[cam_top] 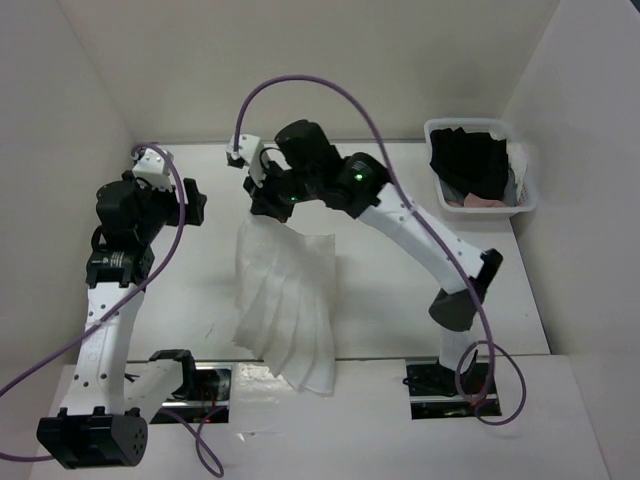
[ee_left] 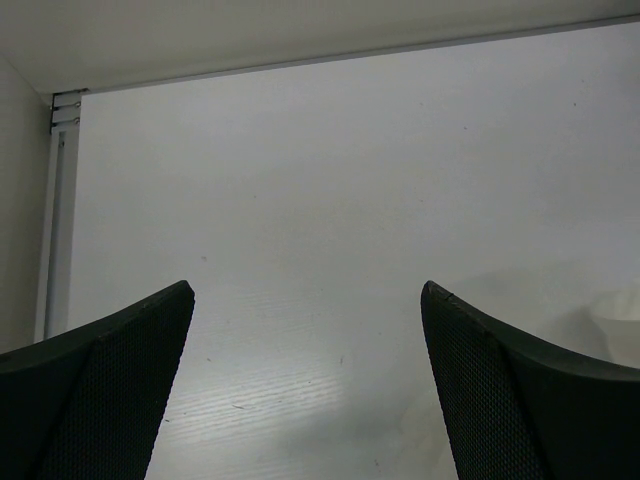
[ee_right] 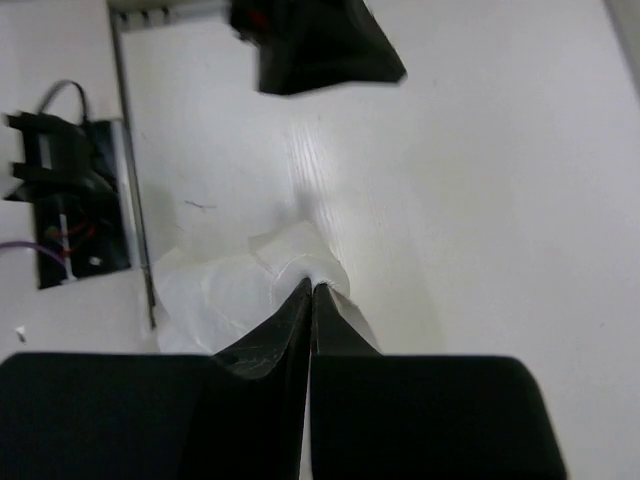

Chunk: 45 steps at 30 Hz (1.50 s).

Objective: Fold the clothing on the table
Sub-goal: Flatten the skirt out

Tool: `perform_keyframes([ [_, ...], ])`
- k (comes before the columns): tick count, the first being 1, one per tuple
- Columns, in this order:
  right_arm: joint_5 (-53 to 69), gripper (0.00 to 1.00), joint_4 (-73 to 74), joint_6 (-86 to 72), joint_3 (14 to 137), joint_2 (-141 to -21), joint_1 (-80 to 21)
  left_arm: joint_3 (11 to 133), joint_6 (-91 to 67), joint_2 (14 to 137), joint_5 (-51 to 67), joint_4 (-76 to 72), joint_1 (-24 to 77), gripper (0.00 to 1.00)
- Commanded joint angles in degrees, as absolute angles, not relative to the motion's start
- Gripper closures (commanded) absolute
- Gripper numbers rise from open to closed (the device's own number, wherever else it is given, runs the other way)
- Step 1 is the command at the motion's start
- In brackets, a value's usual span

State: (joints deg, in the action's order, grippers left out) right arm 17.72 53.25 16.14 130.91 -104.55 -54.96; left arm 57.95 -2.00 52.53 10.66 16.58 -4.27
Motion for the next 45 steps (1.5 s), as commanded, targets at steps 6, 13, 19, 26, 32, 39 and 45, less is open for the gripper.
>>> perform_keyframes([
  [6,18.2,1.00,41.0,16.4,125.0,-117.2,-47.5,57.7,-4.2,51.5,8.2,14.1,-4.6,0.00],
  [13,18.4,0.97,44.3,15.2,138.5,-133.8,-44.9,58.2,-4.2,51.5,7.1,14.6,-4.6,0.00],
  [19,10.3,0.40,50.5,11.7,161.5,-147.2,-44.3,58.2,-4.2,53.3,6.6,14.6,-4.6,0.00],
  [26,10.8,0.15,52.2,7.6,159.3,-138.3,-38.9,62.6,-4.2,63.2,11.4,19.2,-4.6,0.00],
  [32,14.6,0.13,66.0,8.0,154.8,-134.6,-31.7,73.4,-2.5,83.2,17.7,30.2,-1.7,0.02],
  [39,7.4,0.02,42.8,10.5,105.2,-107.5,-30.4,84.4,0.4,98.0,22.8,34.2,2.5,0.03],
  [45,7.5,0.02,36.6,10.5,90.3,-98.3,-30.3,87.5,0.4,105.6,26.7,35.2,3.8,0.12],
])
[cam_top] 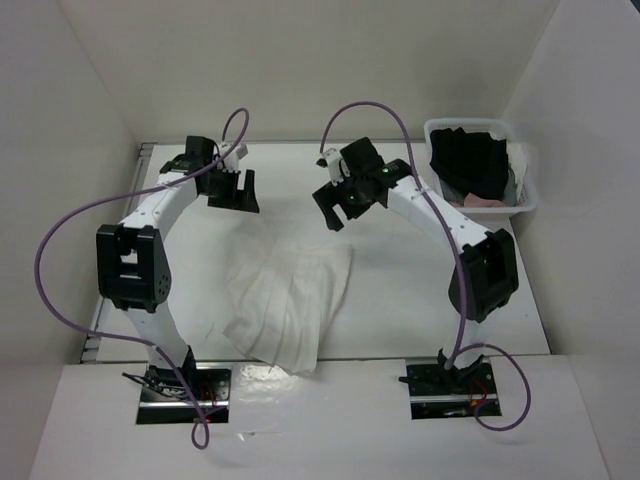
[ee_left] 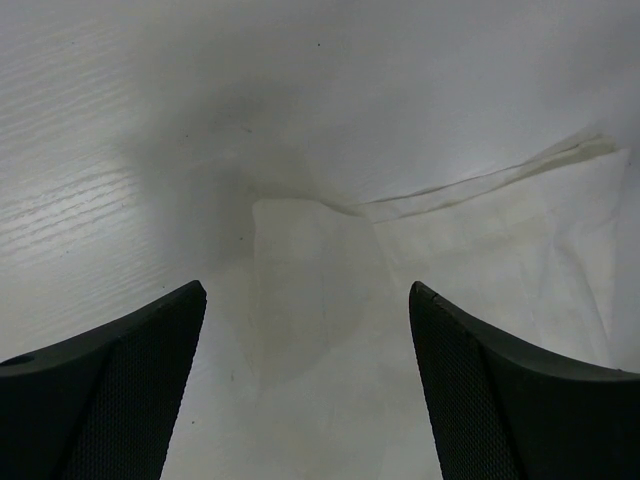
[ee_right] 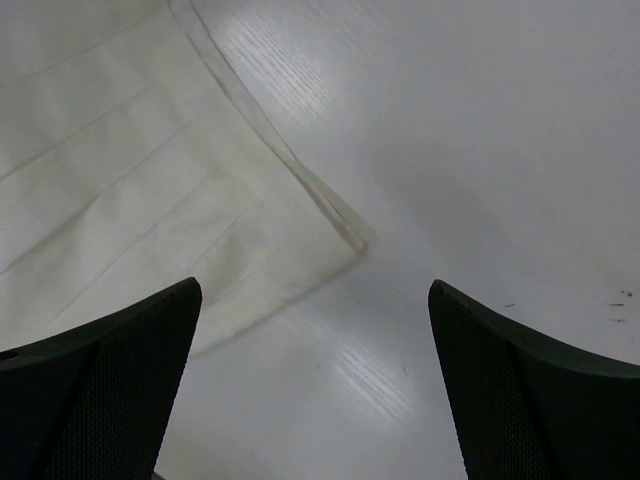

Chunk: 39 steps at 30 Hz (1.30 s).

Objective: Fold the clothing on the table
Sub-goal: Flatten the skirt out

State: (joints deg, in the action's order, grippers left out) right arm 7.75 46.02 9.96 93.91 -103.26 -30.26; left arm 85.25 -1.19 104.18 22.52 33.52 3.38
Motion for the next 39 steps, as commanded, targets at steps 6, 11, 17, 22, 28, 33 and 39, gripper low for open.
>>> perform_keyframes([
  [6,6.1,0.02,32.5,10.5,80.4,-95.5,-29.8,85.4,1.0,105.6,23.5,32.8,5.0,0.15],
  [11,6.1,0.02,30.1,10.5,76.0,-91.9,-27.9,84.6,2.8,109.2,22.1,32.2,5.0,0.20],
  [17,6.1,0.02,29.4,10.5,72.9,-88.9,-27.3,87.2,6.6,113.9,22.4,31.6,5.0,0.29],
  [22,7.8,0.02,29.4,10.5,72.3,-86.8,-27.3,92.7,7.7,118.4,26.4,33.7,3.3,0.39],
  [28,7.8,0.02,29.4,10.5,71.8,-86.2,-27.3,95.9,7.7,120.1,27.8,35.1,2.8,0.55],
  [33,7.8,0.02,29.4,10.5,71.8,-86.7,-27.3,95.3,8.9,120.1,27.8,35.6,2.8,0.67],
  [39,7.8,0.02,28.3,9.4,71.8,-90.3,-27.3,94.2,11.5,119.6,29.6,38.6,2.8,0.69],
])
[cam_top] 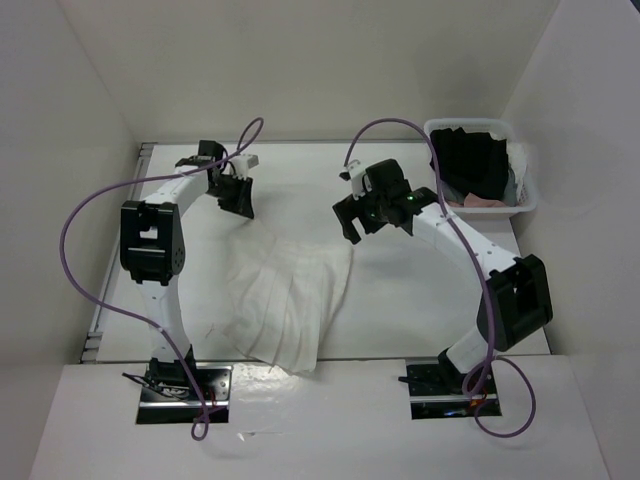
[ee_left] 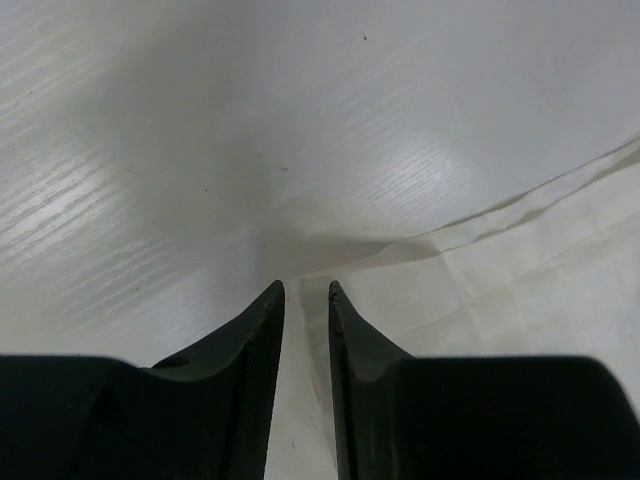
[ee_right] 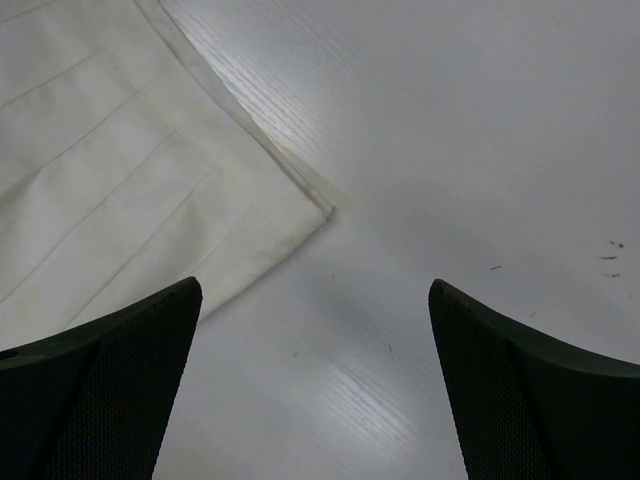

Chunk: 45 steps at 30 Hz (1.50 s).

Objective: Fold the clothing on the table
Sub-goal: Flatten the skirt out

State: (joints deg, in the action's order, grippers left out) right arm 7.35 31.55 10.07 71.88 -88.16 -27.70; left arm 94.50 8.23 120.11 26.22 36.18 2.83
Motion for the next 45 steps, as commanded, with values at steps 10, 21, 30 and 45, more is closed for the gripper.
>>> perform_keyframes([
  [10,7.8,0.02,28.5,8.9,72.2,-90.2,-26.8,96.8,19.7,120.1,32.4,47.4,2.8,0.37],
  [21,8.3,0.02,27.9,8.9,71.6,-89.6,-26.8,97.4,22.1,120.7,32.4,49.2,3.3,0.57],
  [30,7.8,0.02,27.9,8.9,70.6,-88.5,-26.8,98.0,21.5,123.1,33.6,49.2,3.9,0.70],
  [45,7.2,0.06,28.8,8.3,73.3,-100.7,-26.8,96.9,20.0,118.0,31.8,48.2,3.9,1.00],
])
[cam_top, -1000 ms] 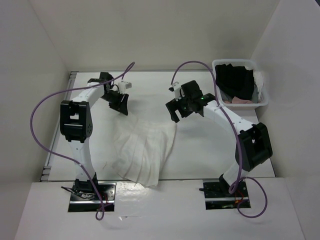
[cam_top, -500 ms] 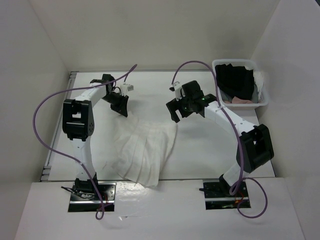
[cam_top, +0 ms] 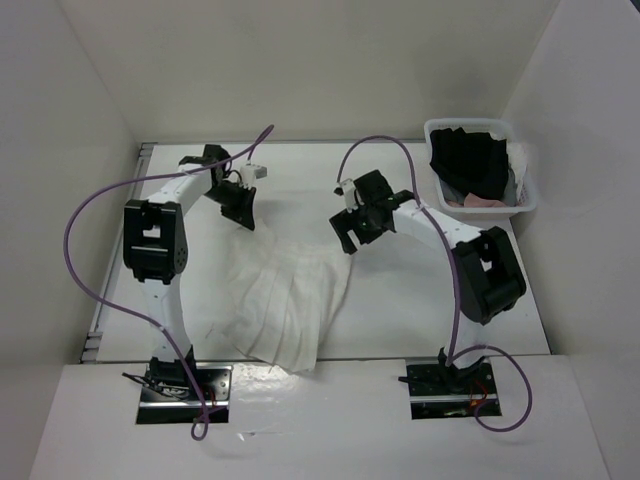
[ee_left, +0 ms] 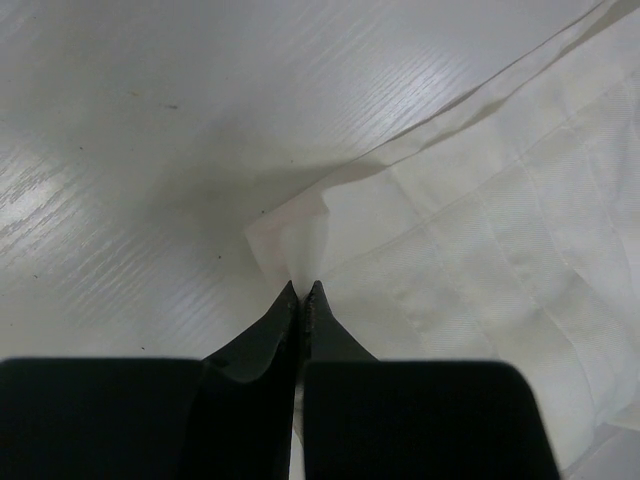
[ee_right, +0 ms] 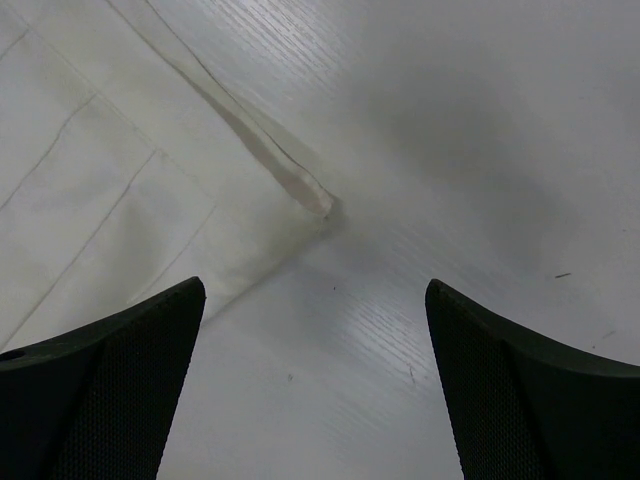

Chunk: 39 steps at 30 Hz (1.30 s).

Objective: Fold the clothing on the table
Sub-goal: Flatten the skirt out

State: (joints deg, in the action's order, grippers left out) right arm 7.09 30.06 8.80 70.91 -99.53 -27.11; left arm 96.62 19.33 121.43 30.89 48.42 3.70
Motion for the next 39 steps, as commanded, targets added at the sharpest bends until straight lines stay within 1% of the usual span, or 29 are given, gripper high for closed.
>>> perform_keyframes([
  [1,7.2,0.06,28.8,8.3,73.3,-102.0,-26.8,96.9,20.0,118.0,31.8,48.2,3.9,1.00],
  [9,10.0,0.08,28.8,8.3,75.8,-105.3,-26.8,96.3,20.0,117.0,31.8,48.2,3.9,1.00],
  [12,10.6,0.11,28.8,8.3,76.9,-106.7,-26.8,96.3,20.0,117.0,31.8,48.2,3.9,1.00],
  [13,11.2,0.14,28.8,8.3,77.4,-107.5,-26.8,96.3,20.0,117.0,31.8,48.2,3.9,1.00],
  [16,11.8,0.15,28.8,8.3,78.1,-109.1,-26.8,96.3,20.0,117.0,31.8,48.2,3.9,1.00],
  [17,11.8,0.18,29.4,8.9,78.7,-109.6,-26.8,96.3,20.0,117.0,31.8,48.2,3.9,1.00],
  [19,12.3,0.20,30.0,8.9,79.4,-110.6,-26.8,96.3,20.0,117.0,31.8,48.2,3.9,1.00],
  [23,12.3,0.25,30.0,8.9,79.4,-111.9,-26.8,96.3,20.0,117.0,31.8,48.2,3.3,1.00],
  [26,12.3,0.27,30.0,9.4,79.4,-111.9,-26.8,96.3,20.0,117.0,31.8,47.6,3.3,1.00],
  [31,11.3,0.35,30.0,9.9,78.8,-111.9,-26.8,95.8,20.0,117.0,31.8,47.6,3.3,1.00],
  [32,11.3,0.39,29.4,9.9,78.3,-111.9,-26.8,95.8,20.0,117.0,31.8,47.6,3.3,1.00],
  [35,11.3,0.45,29.4,10.5,78.3,-112.4,-26.8,95.8,20.0,117.0,31.8,47.6,2.8,1.00],
  [36,11.3,0.50,29.4,10.5,78.3,-112.4,-26.8,95.8,20.0,116.5,31.8,47.6,2.8,1.00],
  [39,11.3,0.53,29.4,10.5,78.3,-112.4,-26.8,95.3,20.0,116.5,31.8,47.6,2.8,1.00],
])
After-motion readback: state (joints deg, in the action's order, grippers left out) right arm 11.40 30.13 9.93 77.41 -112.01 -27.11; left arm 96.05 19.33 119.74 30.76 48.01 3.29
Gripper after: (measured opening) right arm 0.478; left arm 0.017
